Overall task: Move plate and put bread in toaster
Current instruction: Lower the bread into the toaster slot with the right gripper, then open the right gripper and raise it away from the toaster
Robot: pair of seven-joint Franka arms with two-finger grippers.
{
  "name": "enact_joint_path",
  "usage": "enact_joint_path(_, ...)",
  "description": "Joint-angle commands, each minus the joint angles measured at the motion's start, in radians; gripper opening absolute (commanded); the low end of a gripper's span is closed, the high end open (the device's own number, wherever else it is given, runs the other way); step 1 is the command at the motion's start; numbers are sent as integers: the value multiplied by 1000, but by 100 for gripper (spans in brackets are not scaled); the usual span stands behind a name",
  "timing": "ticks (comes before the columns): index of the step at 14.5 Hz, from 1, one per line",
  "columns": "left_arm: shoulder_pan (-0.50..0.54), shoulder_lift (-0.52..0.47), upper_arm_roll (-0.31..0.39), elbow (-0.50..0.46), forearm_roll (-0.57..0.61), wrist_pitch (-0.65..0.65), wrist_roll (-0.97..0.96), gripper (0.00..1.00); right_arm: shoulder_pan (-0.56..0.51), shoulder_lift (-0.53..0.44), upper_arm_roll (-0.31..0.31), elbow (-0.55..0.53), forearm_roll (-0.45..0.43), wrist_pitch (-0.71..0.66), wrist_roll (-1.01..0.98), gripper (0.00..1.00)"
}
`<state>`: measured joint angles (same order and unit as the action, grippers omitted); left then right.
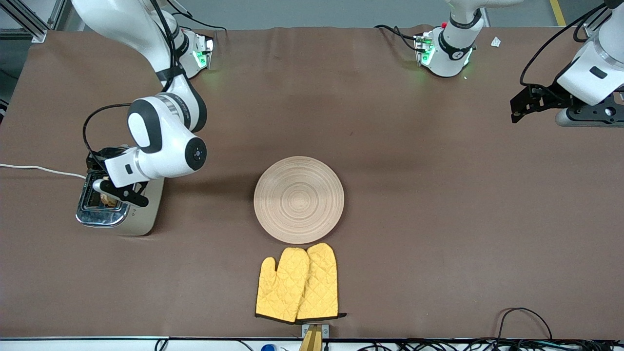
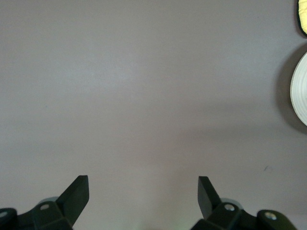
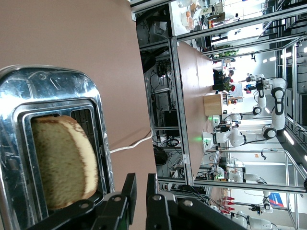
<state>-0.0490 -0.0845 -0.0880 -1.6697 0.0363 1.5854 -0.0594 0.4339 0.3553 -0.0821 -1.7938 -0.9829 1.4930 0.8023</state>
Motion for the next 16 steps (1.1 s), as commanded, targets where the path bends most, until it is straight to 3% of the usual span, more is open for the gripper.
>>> enact_joint_path(1,4,2,-6,21,8,-8,-7,100,-15,-7,8,0,12,9,21,40)
enact_joint_path(4,9,3,-6,25,8,-8,-5,100,-37,-7,8,83,152,13,14,80)
enact_joint_path(7,9,3,-6,33,10,-8,-3,100,-38,-10,11,128,242,13,6,100)
enact_joint_path(8,11,3,-6,34,10,-8,0,100,-38,-13,13,145,275,13,6,100)
enact_joint_path(11,11,2,-4,35,10,-10,0,100,-70,-57,5,298,502,-6,-96,100)
enact_joint_path(14,12,3,-4,50,10,-10,3,100,-139,-203,5,323,688,-1,-186,100)
enact_joint_path(16,12,0,-3,48,11,-13,4,100,-178,-294,5,318,753,3,-279,100)
